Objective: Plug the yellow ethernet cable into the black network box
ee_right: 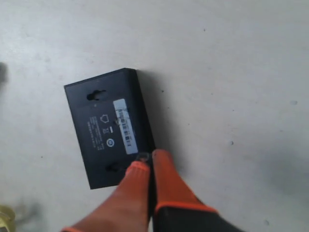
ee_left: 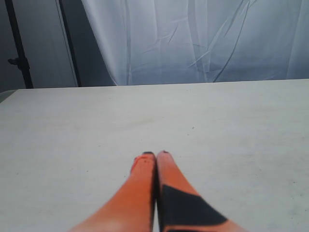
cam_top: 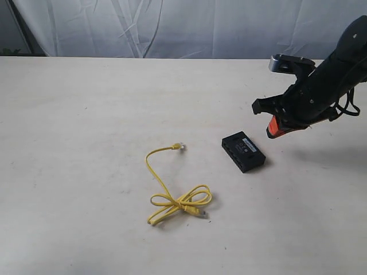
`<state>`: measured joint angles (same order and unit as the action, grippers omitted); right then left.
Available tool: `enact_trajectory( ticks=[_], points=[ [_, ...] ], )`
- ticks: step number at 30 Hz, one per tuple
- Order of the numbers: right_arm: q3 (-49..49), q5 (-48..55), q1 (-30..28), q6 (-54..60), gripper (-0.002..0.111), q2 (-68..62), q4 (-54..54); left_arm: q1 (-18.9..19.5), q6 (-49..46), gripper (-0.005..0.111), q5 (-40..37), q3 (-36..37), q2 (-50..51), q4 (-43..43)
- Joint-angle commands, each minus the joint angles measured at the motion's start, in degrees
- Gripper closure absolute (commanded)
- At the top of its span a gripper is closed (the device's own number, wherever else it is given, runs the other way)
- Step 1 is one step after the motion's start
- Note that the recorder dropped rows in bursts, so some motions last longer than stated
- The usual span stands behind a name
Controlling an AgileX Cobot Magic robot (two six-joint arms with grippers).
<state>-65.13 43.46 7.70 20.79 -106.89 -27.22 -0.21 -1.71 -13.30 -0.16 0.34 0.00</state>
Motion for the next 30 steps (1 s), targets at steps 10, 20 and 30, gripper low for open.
enact_trajectory(
  ticks=[10,20,30],
  points=[
    [0.2,-0.7,-0.3,0.2,0.108,0.6,-0.5,0.1,0.2,0.107,0.0,0.2,-0.3,0.0],
    [0.2,-0.7,-0.3,0.2,0.108,0.6,-0.5,0.1,0.1,0.107,0.0,0.2,-0.3,0.0],
    [0.2,-0.7,-0.3,0.2,0.108,0.6,-0.5,0.1,0.1,0.107,0.1,0.2,-0.3,0.0]
  ],
)
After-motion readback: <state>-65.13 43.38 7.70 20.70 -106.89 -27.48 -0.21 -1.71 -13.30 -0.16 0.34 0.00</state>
